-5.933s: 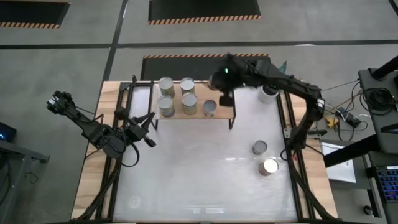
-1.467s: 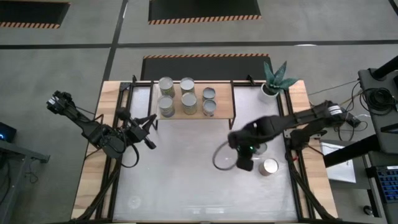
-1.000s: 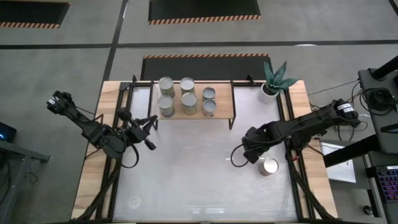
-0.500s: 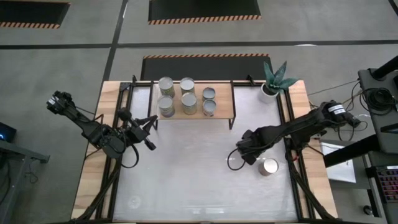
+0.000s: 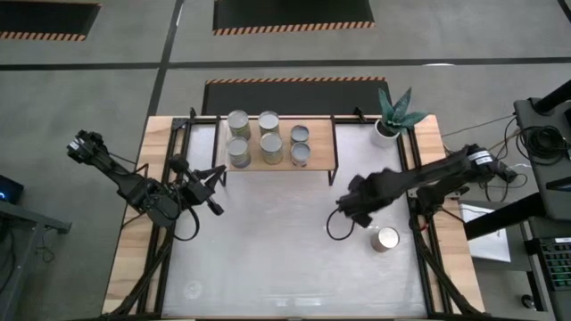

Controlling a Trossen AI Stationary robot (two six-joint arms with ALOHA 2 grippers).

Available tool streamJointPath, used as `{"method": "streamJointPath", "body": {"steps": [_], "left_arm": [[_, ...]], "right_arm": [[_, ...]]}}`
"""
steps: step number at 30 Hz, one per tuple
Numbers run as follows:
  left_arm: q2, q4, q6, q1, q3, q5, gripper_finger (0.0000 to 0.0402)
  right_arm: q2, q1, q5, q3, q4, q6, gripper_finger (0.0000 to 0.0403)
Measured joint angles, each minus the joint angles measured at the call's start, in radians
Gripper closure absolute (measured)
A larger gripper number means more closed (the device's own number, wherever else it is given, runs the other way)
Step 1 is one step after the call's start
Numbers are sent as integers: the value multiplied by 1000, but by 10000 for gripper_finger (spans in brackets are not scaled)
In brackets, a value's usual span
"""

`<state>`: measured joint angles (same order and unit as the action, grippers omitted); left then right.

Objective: Pick and place cans onto a shelf
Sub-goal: Put the small canned peas on the shelf

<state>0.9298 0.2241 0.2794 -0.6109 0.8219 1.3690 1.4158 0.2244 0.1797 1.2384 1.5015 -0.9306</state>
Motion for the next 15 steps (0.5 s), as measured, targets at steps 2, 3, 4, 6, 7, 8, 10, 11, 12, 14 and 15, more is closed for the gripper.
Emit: {"method": "streamJointPath", "body": {"steps": [2, 3, 4, 6, 7, 8, 10, 11, 12, 14, 15], "left_arm": [[0, 0, 0, 0, 0, 0, 402], [0, 0, 0, 0, 0, 0, 402], [0, 0, 0, 0, 0, 0, 402], [0, 0, 3, 0, 0, 0, 402], [0, -1, 4, 0, 0, 0, 402], [0, -1, 4, 0, 0, 0, 402], [0, -2, 4, 0, 0, 0, 402], [0, -1, 5, 0, 0, 0, 402], [0, -1, 8, 0, 0, 0, 402], [0, -2, 14, 0, 0, 0, 402], [0, -2, 16, 0, 0, 0, 402]], "right_arm": [[0, -15, 74, 112, 66, 2, 393], [-6, -24, 118, 158, 65, 22, 393], [-20, -36, 162, 198, 49, 58, 393], [-30, -63, 267, 277, 3, 126, 393], [-30, -82, 314, 317, -7, 159, 393], [-30, -101, 355, 352, -7, 194, 393], [-22, -142, 418, 413, -15, 279, 394], [-19, -163, 443, 438, -37, 331, 394], [-17, -187, 454, 460, -65, 392, 394], [-10, -239, 444, 495, -139, 529, 394], [-6, -268, 430, 510, -183, 601, 394]]}}
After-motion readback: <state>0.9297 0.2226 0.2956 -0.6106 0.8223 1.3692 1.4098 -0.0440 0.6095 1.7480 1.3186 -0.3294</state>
